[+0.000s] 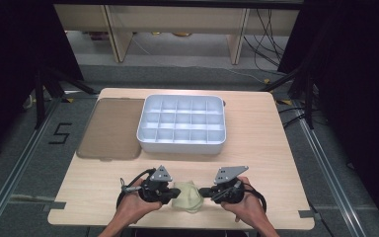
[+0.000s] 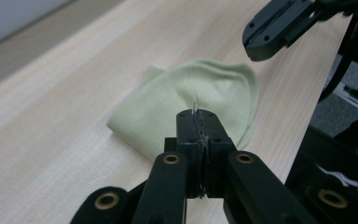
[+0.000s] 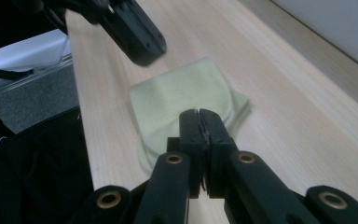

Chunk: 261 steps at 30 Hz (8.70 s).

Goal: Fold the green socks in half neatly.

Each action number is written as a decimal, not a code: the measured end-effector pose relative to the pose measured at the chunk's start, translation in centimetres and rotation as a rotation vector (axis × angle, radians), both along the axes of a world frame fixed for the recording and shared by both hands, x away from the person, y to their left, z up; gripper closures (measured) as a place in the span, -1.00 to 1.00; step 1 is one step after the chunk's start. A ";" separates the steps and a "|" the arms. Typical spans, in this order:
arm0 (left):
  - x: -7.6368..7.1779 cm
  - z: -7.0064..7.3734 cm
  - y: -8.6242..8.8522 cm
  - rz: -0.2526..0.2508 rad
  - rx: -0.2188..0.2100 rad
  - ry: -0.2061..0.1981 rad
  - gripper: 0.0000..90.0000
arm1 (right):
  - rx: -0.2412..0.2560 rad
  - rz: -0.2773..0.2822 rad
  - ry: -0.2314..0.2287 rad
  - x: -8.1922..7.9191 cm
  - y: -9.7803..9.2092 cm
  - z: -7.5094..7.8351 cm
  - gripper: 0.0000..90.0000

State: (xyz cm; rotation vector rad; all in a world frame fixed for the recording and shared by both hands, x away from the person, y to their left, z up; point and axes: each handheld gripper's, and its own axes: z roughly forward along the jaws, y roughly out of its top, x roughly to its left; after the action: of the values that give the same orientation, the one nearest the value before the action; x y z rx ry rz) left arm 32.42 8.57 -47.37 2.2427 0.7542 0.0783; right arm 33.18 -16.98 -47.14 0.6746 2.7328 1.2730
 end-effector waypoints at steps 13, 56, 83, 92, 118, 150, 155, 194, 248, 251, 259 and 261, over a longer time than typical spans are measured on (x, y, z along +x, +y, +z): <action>0.2 -1.9 0.2 -0.039 0.087 0.012 0.97 | -0.090 0.042 0.015 0.0 2.3 -1.7 0.98; 3.8 -2.4 0.2 0.087 0.077 -0.022 0.97 | -0.136 -0.070 0.020 3.4 1.2 -2.8 0.97; 3.5 -1.9 0.5 0.096 0.062 -0.032 0.93 | -0.128 -0.023 0.012 0.9 -0.1 -1.9 0.97; -0.4 -1.3 0.6 0.063 0.003 -0.041 0.86 | -0.105 -0.029 0.003 0.8 -1.0 -1.6 0.95; -1.3 -2.3 1.6 0.218 -0.027 0.119 -0.07 | -0.092 -0.046 0.000 0.7 -1.2 -1.3 0.89; -1.6 -3.1 0.0 0.231 0.017 0.070 0.54 | -0.084 -0.034 -0.002 0.3 -0.9 -1.2 0.87; -1.3 -3.2 0.4 0.225 0.010 0.079 0.69 | -0.073 -0.031 -0.011 0.3 -0.7 -1.1 0.87; -3.0 -0.9 -0.2 0.160 -0.001 -0.068 0.89 | -0.035 0.056 0.038 0.8 4.0 -3.0 0.97; -3.0 -0.8 -0.4 0.159 -0.018 -0.074 0.87 | -0.034 -0.055 0.007 2.5 0.6 -1.4 0.96; -3.0 -0.7 -0.4 0.149 -0.010 -0.082 0.87 | -0.043 -0.040 0.024 1.7 0.5 -1.6 0.96; -3.2 -0.4 -0.8 0.123 -0.018 -0.090 0.87 | -0.077 -0.031 0.043 1.7 0.8 -2.7 0.96; -3.3 -0.4 -1.0 0.138 -0.034 -0.086 0.87 | -0.075 -0.027 0.049 1.7 0.9 -2.7 0.96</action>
State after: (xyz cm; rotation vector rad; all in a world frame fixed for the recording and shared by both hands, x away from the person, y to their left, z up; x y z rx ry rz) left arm 29.11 7.59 -47.81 2.1393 0.8556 0.2258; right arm 34.86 -16.10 -49.85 0.7427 2.7840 1.1573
